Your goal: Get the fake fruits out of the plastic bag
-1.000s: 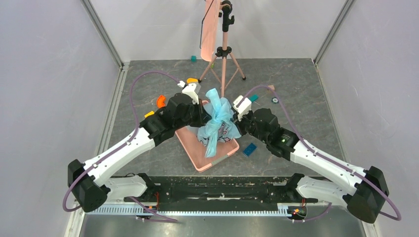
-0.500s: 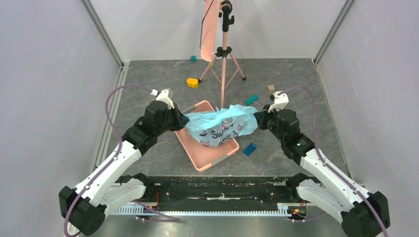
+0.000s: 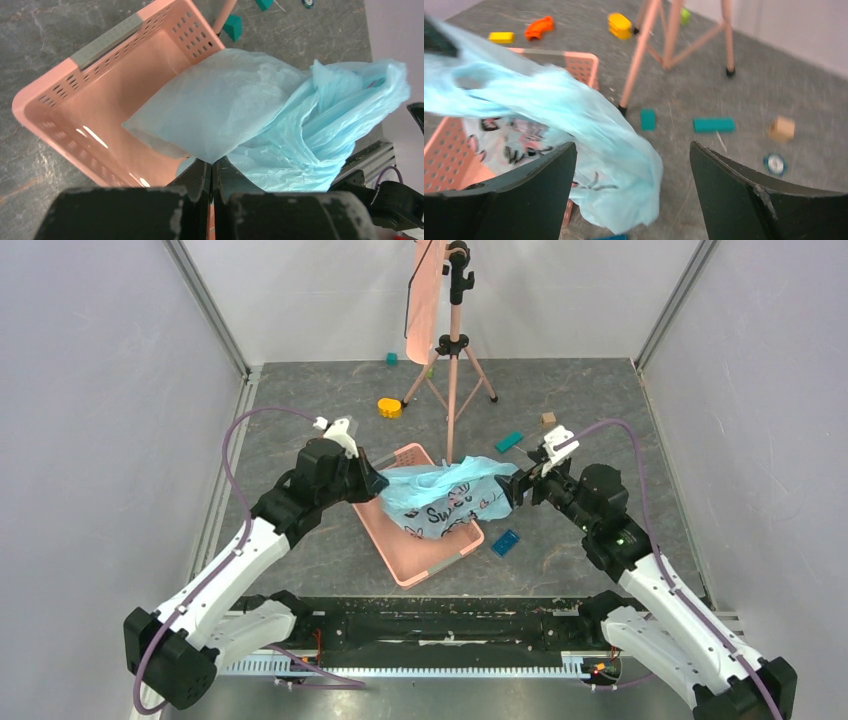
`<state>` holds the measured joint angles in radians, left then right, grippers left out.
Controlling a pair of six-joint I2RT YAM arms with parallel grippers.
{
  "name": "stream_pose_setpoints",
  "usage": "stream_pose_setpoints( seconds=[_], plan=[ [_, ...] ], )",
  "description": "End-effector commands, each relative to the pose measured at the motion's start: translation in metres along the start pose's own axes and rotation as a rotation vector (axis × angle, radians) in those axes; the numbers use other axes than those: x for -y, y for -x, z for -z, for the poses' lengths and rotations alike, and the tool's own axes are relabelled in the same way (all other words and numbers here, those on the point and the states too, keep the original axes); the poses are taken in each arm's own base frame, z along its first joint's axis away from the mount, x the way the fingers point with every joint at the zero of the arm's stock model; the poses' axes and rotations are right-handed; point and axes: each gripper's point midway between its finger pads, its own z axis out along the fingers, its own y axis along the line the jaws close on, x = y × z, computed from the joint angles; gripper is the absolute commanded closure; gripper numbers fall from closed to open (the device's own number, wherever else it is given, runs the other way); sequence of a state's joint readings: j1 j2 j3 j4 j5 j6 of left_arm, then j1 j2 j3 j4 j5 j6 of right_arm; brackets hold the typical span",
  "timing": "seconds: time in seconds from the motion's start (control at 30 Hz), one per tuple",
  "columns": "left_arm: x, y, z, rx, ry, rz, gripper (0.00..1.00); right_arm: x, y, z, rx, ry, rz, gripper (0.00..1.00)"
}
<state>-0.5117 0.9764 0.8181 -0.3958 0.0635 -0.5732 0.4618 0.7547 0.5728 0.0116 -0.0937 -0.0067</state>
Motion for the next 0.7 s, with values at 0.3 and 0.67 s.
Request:
stream_pose_setpoints(
  seconds=[0.3,0.67],
  plan=[
    [0.05,0.054,0.005,0.056,-0.15,-0.151,0.98,-0.057,0.068,-0.008,0.133,0.402,0.635,0.09],
    [0.05,0.051,0.001,0.036,-0.152,-0.165,0.98,-0.078,0.039,-0.038,-0.028,0.441,0.8,0.14]
  ],
)
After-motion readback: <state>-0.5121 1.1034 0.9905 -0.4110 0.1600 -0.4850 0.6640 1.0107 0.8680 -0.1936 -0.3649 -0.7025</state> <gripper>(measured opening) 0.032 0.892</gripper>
